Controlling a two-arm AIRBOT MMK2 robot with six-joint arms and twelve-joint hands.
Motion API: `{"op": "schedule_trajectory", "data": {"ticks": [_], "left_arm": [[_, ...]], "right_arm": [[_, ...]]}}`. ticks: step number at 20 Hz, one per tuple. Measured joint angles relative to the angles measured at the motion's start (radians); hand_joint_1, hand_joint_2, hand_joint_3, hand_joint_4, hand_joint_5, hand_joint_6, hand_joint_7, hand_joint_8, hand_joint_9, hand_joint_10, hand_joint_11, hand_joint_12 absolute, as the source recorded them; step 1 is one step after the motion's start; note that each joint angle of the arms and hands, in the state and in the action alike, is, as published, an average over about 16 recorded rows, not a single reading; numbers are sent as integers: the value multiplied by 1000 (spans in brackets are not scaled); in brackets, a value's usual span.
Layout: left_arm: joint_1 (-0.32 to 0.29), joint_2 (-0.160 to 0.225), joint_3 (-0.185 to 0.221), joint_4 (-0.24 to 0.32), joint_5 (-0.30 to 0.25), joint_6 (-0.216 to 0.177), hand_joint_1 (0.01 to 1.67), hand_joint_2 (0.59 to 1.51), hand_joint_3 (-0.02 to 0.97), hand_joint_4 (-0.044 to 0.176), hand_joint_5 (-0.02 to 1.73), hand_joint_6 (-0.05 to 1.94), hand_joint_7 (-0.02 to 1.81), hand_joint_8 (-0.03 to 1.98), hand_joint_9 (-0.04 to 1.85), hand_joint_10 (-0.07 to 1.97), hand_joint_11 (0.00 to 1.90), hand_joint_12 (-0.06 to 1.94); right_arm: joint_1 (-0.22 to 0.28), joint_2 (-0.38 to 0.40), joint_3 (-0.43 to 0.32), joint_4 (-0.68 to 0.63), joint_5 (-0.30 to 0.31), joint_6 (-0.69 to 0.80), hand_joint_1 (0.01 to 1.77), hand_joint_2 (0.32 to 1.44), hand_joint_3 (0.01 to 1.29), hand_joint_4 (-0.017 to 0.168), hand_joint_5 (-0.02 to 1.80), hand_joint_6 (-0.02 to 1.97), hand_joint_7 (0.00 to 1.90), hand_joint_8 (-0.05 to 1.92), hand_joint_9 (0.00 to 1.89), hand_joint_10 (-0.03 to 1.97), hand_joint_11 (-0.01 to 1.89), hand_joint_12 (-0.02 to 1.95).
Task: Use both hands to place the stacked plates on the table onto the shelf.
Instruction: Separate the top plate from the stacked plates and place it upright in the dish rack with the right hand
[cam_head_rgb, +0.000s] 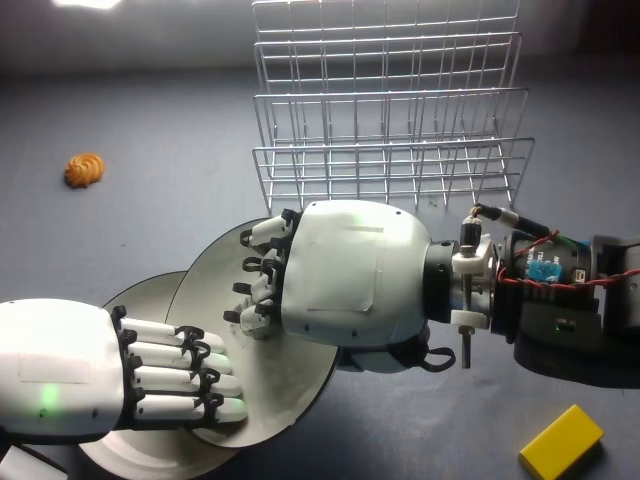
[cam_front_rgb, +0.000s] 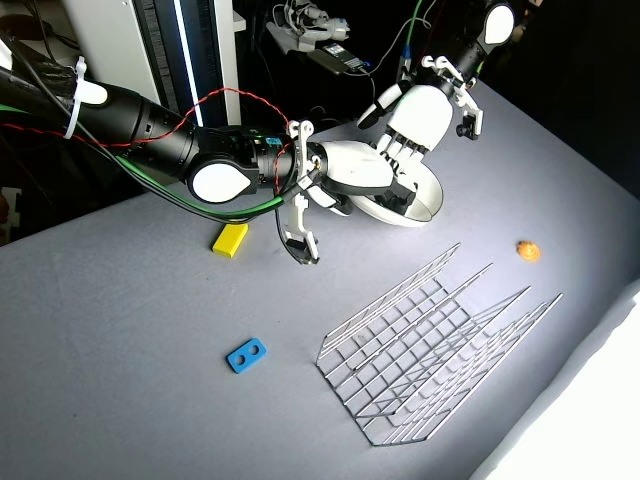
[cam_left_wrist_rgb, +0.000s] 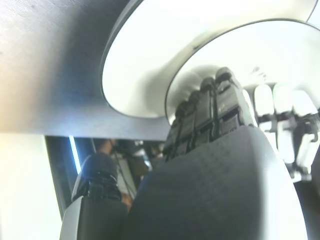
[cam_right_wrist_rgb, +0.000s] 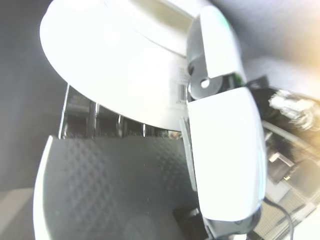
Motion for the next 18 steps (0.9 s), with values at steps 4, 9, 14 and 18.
{"op": "schedule_trajectory", "data": {"ticks": [4, 9, 14, 18], "left_arm": [[-14, 4, 11, -12, 1, 0, 20, 1228, 13, -5, 2, -9, -1, -9, 13, 0, 15, -9], [-49, 24, 38, -40, 3, 0, 20, 1228, 13, -3, 9, 2, 4, -6, 16, 2, 16, -9], [-104, 53, 83, -69, 3, 0, 20, 1227, 13, 0, 18, 12, 16, -4, 17, 7, 16, -10], [-147, 81, 126, -89, 7, 0, 20, 1227, 13, 1, 26, 18, 24, -2, 17, 8, 16, -11]], "right_arm": [[5, -2, -5, -3, 7, -7, 1145, 992, 13, 15, 828, 493, 891, 338, 985, 20, 503, 1264], [14, 21, -34, -1, 16, -7, 1150, 963, 12, 27, 854, 780, 917, 666, 1104, 19, 555, 1341], [36, 68, -86, 17, 19, -1, 1152, 974, 11, 34, 850, 1004, 921, 914, 1147, 27, 540, 1367], [64, 120, -135, 41, 18, 5, 1153, 996, 11, 35, 842, 1149, 921, 1054, 1158, 35, 542, 1367]]}}
